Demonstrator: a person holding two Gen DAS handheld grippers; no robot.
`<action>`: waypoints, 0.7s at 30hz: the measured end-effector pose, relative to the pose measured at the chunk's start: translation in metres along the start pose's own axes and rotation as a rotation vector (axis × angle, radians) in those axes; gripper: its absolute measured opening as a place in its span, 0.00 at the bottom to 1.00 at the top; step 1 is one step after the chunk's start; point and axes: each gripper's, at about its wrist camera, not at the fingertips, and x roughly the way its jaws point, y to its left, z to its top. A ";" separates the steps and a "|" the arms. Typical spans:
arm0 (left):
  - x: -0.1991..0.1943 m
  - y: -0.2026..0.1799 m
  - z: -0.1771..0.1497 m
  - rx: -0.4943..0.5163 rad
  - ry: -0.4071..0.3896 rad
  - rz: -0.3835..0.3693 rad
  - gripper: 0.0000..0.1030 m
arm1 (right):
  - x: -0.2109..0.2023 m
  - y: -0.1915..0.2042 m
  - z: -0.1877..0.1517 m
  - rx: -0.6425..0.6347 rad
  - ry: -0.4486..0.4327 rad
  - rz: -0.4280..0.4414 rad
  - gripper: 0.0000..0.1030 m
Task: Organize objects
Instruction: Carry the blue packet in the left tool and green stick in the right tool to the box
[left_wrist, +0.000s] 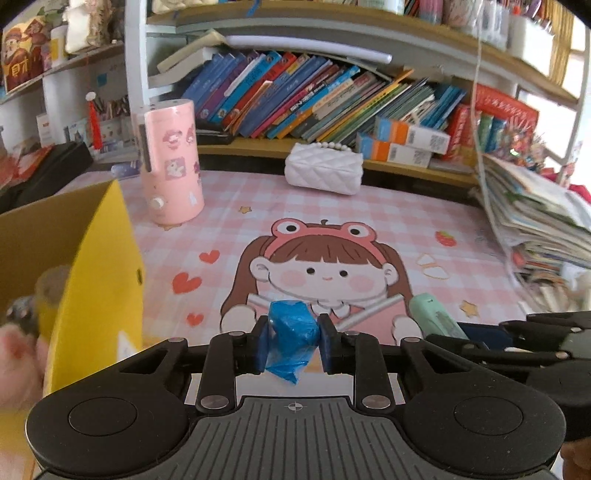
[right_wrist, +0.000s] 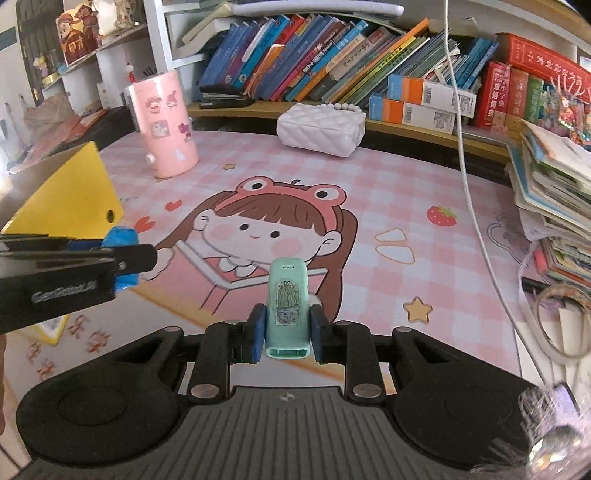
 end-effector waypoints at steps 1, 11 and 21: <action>-0.007 0.002 -0.004 -0.007 0.000 -0.010 0.24 | -0.006 0.003 -0.002 0.001 -0.001 0.000 0.22; -0.071 0.030 -0.038 -0.031 -0.017 -0.065 0.24 | -0.055 0.047 -0.029 0.030 0.008 0.000 0.22; -0.118 0.076 -0.075 -0.071 -0.028 -0.052 0.24 | -0.082 0.108 -0.052 0.001 0.001 0.004 0.22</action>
